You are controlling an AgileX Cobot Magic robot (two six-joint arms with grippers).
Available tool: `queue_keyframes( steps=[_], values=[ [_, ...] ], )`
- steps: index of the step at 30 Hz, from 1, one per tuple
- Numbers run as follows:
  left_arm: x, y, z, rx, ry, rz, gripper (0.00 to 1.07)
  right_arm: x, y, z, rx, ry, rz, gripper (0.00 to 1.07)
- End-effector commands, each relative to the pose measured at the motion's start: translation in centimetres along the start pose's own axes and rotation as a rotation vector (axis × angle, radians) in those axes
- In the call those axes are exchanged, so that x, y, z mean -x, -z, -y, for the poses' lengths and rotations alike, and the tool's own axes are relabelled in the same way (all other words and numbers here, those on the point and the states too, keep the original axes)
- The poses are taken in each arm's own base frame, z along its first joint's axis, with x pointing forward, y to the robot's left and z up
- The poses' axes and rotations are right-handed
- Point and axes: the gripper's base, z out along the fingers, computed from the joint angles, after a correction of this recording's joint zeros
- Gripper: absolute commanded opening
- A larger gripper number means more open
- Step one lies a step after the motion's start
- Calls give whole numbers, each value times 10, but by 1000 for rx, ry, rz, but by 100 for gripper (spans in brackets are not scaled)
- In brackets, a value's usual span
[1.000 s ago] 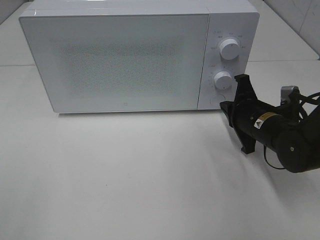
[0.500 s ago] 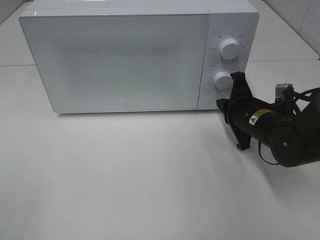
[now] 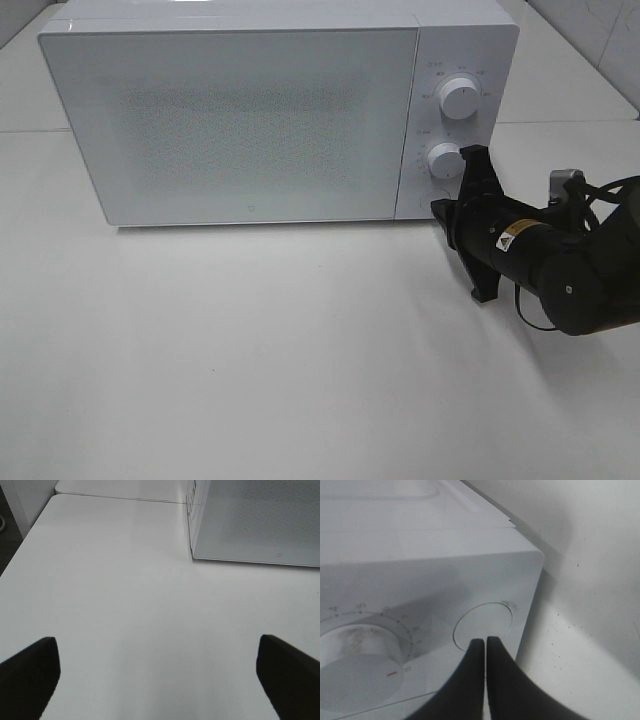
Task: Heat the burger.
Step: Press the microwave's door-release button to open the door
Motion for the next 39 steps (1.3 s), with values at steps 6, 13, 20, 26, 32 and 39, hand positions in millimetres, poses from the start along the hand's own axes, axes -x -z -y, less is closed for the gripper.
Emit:
queue_keyframes(
  steps=[6,13,20,26,32,39],
  values=[
    [0,2,0,1,9,25,101,-1,-1,-3,10,16,-5,0],
    [0,2,0,1,9,25,101,0,-1,-3,7,32,-2,0],
    [0,2,0,1,9,25,101,0,-5,-8,25,43,1,0],
    [0,2,0,1,9,25,101,0,-7,-11,34,41,3,0],
    [0,2,0,1,9,25,101,1,-7,-9,8,57,4,0],
    [0,2,0,1,9,25,101,-1,-11,1,-15,41,-3,0]
  ],
)
